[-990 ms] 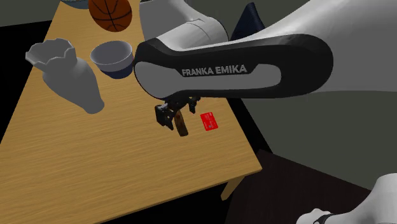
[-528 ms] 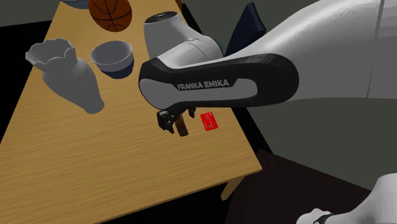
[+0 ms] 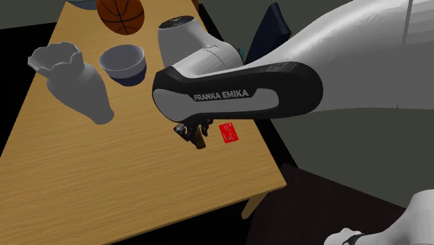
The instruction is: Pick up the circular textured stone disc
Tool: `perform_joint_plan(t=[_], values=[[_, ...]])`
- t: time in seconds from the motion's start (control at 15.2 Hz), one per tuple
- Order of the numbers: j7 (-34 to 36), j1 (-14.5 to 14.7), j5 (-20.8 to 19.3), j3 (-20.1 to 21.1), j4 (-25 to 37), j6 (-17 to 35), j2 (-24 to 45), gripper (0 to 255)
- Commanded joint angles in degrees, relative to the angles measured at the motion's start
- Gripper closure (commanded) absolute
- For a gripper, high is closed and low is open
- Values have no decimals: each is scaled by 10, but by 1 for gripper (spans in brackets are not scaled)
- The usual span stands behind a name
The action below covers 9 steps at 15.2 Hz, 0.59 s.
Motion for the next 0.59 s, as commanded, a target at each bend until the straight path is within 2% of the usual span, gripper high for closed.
perform_joint_plan(t=[0.0, 0.2, 0.53], values=[[0, 0, 0, 0, 0, 0, 0, 255], [0, 0, 0, 0, 0, 0, 1, 255], [4, 0, -3, -1, 22, -35, -13, 255]])
